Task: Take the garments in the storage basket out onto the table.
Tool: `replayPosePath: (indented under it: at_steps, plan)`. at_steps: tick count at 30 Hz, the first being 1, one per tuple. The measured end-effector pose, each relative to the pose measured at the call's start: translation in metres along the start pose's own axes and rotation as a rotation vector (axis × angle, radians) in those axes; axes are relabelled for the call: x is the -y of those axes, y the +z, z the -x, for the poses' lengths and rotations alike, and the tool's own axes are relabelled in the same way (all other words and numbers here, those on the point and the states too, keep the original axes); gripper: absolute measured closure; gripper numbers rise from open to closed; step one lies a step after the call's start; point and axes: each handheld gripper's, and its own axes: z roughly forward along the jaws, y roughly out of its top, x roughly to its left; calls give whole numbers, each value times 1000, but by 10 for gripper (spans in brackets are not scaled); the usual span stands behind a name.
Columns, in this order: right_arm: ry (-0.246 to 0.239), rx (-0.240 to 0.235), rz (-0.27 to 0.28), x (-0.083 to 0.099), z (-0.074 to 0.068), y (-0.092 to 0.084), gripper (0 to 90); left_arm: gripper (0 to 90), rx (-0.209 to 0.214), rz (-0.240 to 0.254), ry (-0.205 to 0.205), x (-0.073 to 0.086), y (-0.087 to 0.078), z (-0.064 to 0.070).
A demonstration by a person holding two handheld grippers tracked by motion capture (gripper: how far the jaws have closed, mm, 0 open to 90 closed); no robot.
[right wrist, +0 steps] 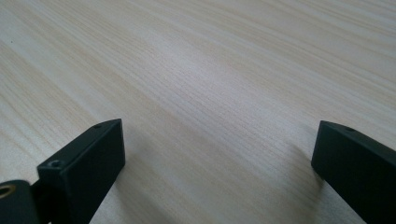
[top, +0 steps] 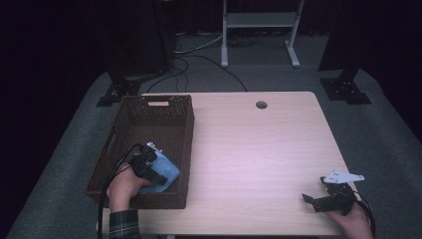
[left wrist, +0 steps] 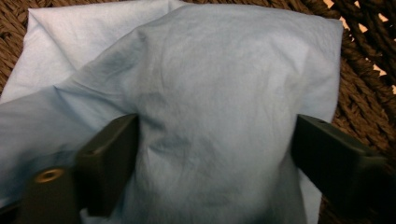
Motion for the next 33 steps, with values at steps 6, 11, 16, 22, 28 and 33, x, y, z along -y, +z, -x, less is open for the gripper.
replayPosePath:
  at_steps: [6, 11, 16, 22, 28, 33]
  plan:
    - [0, 0, 0, 0, 0, 0, 16, 522, 36, 23, -6, -1, -5, 1]
    - [0, 0, 0, 0, 0, 0, 16, 578, 46, 21, -4, -3, -7, 1]
    - [0, 0, 0, 0, 0, 0, 16, 589, 31, 44, -67, -6, -13, -1]
    - [0, 0, 0, 0, 0, 0, 17, 588, 11, 94, -102, -6, -20, -3]
    - [-1, 0, 0, 0, 0, 0, 16, 588, 28, 162, -116, -5, -28, -4]
    - [-1, 0, 0, 0, 0, 0, 16, 588, 50, 224, -114, -4, -36, -4]
